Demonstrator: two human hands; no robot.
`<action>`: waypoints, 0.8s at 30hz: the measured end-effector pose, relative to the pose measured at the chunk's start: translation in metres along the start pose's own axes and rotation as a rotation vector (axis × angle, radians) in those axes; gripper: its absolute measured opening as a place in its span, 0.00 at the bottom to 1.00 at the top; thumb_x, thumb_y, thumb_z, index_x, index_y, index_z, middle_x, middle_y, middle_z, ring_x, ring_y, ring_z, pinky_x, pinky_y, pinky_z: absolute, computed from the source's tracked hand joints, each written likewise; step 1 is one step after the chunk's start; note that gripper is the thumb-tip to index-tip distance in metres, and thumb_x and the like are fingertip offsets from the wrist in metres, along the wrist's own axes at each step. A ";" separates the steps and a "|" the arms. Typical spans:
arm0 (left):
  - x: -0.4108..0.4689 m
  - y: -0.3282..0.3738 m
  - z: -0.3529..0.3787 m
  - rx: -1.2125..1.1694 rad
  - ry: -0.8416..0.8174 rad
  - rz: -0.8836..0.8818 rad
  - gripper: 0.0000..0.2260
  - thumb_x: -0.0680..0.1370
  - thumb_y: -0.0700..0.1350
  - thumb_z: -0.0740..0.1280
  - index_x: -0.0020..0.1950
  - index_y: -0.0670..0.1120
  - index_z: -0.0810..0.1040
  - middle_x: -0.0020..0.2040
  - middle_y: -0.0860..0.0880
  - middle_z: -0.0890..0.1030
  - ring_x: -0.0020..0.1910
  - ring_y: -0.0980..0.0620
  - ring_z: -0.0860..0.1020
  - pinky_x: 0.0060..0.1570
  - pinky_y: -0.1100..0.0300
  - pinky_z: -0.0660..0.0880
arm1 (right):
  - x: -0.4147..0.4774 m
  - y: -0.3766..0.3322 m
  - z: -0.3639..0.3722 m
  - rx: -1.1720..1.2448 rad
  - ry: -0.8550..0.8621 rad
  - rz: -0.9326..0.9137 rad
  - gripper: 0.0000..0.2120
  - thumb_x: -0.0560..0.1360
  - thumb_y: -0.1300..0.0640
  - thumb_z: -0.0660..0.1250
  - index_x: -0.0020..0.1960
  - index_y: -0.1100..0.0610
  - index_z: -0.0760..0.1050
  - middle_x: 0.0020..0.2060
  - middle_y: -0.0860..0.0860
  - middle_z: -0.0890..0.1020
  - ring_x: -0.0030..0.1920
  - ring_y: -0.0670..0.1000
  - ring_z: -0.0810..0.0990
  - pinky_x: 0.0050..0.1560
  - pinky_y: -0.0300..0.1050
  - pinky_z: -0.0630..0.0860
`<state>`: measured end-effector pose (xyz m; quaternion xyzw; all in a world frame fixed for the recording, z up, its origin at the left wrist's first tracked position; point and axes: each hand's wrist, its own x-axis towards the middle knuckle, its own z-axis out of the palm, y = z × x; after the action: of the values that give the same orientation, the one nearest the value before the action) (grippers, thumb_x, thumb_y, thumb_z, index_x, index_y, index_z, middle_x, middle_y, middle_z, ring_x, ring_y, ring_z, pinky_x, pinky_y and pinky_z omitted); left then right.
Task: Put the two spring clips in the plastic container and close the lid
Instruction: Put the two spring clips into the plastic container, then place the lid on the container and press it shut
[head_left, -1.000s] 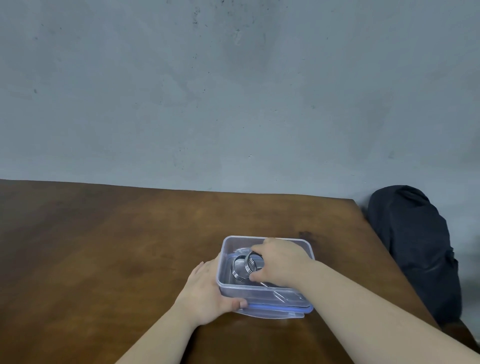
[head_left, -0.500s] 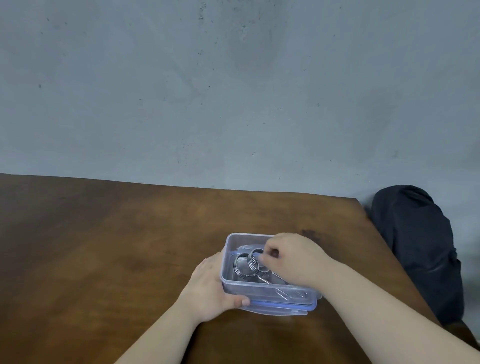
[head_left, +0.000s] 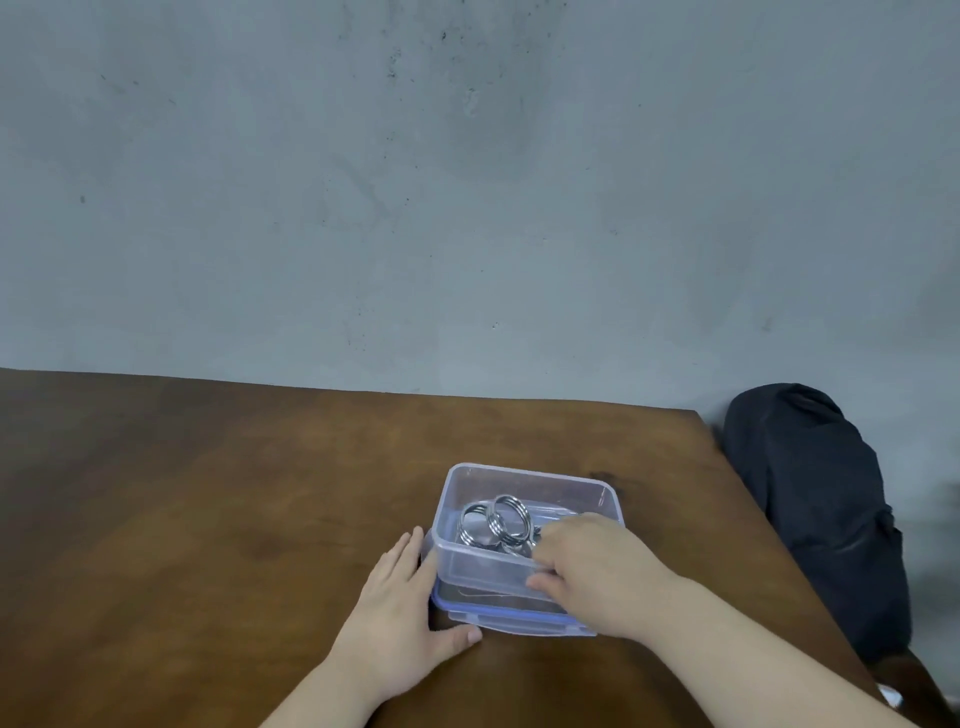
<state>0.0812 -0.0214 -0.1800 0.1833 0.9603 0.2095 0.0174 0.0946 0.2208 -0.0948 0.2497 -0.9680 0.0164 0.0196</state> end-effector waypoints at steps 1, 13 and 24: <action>-0.001 -0.001 0.002 0.008 -0.005 0.003 0.54 0.60 0.84 0.50 0.82 0.61 0.47 0.83 0.54 0.41 0.81 0.52 0.40 0.80 0.52 0.44 | 0.000 0.002 -0.003 -0.003 0.008 -0.006 0.19 0.81 0.46 0.63 0.36 0.54 0.69 0.36 0.49 0.73 0.40 0.54 0.73 0.47 0.49 0.69; -0.013 -0.006 -0.006 0.101 0.346 0.577 0.14 0.85 0.54 0.57 0.53 0.57 0.83 0.48 0.61 0.85 0.53 0.59 0.82 0.72 0.61 0.62 | 0.008 0.027 -0.036 -0.069 0.075 -0.025 0.16 0.81 0.45 0.63 0.37 0.51 0.69 0.33 0.45 0.66 0.40 0.51 0.68 0.45 0.46 0.61; -0.043 0.031 -0.090 -0.226 0.583 0.575 0.15 0.85 0.50 0.55 0.43 0.47 0.74 0.39 0.56 0.75 0.35 0.55 0.74 0.35 0.60 0.73 | 0.001 0.026 0.002 -0.012 -0.068 -0.004 0.13 0.78 0.49 0.65 0.36 0.52 0.73 0.37 0.52 0.77 0.41 0.57 0.75 0.43 0.50 0.70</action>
<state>0.1220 -0.0465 -0.0874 0.3738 0.8058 0.3527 -0.2941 0.0810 0.2431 -0.0973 0.2519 -0.9677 0.0021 -0.0120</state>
